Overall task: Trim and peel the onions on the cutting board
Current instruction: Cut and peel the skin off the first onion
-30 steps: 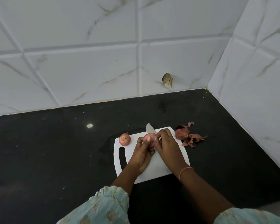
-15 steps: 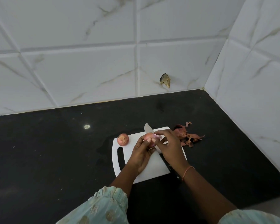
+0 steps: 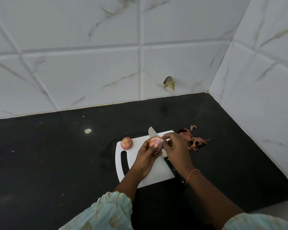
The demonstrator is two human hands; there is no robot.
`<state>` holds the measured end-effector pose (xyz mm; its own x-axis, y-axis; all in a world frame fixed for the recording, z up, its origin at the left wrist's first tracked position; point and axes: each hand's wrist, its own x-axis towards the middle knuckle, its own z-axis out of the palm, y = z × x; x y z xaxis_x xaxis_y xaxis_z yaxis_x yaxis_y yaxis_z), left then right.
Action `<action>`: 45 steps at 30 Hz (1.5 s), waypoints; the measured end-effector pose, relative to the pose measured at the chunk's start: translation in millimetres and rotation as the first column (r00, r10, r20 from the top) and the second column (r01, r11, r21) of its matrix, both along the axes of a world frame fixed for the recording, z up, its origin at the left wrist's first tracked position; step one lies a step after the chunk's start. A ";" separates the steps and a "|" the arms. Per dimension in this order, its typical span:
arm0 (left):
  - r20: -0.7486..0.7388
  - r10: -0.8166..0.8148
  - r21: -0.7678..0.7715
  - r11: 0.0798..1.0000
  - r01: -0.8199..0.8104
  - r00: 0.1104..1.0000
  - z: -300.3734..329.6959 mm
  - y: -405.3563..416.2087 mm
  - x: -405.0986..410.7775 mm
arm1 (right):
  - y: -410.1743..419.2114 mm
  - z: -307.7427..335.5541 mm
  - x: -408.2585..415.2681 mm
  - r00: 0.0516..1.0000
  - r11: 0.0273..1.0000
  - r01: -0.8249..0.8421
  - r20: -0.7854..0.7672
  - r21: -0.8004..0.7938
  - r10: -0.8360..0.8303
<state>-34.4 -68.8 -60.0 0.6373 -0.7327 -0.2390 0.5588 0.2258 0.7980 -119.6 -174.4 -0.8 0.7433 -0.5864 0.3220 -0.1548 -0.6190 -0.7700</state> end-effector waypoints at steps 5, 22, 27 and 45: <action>0.000 -0.037 0.011 0.999 0.037 0.999 7.8 0.9 -0.2 | 4.6 -0.1 2.6 0.997 0.979 0.072 0.007 0.190 -0.075; -0.246 0.016 -0.060 0.998 -0.031 0.969 2.5 -1.2 2.8 | -29.1 -10.5 -5.4 0.909 0.683 0.344 -0.045 0.645 -0.415; -0.235 0.033 -0.052 0.998 -0.046 0.971 4.3 -1.6 4.4 | -39.0 -19.9 -14.3 0.896 0.940 0.339 -0.318 0.041 -0.309; -0.137 0.014 -0.098 0.995 -0.028 0.990 -0.2 -1.8 1.3 | -8.0 -2.3 5.5 0.995 0.992 0.072 -0.077 0.108 -0.063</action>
